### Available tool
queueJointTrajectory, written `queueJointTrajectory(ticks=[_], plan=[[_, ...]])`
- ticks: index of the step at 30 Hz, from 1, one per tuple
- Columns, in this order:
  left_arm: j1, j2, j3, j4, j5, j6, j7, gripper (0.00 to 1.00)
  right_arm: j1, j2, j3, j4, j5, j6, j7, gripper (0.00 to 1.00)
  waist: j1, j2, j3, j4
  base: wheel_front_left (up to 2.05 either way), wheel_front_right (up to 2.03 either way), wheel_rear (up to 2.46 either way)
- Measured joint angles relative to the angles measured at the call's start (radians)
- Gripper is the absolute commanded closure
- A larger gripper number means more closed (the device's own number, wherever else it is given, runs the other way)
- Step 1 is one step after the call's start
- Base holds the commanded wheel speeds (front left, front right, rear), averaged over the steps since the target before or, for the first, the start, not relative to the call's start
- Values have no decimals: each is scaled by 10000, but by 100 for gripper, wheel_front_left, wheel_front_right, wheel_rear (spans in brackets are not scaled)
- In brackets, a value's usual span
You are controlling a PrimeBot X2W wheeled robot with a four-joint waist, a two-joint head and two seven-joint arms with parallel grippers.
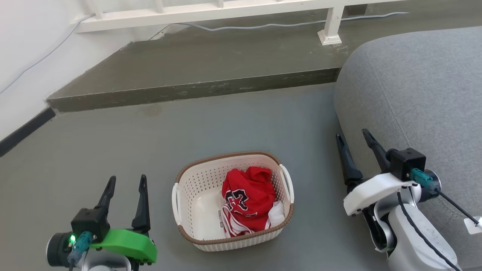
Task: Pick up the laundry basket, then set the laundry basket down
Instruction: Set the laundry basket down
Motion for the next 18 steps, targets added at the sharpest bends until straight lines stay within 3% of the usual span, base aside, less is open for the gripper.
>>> queueJointTrajectory(ticks=[18], plan=[[458, -27, 150, -476, 73, 36, 0, 0, 295, -4, -104, -313, -274, -10, 0, 0, 0, 0, 39, 17, 0, 0, 0]])
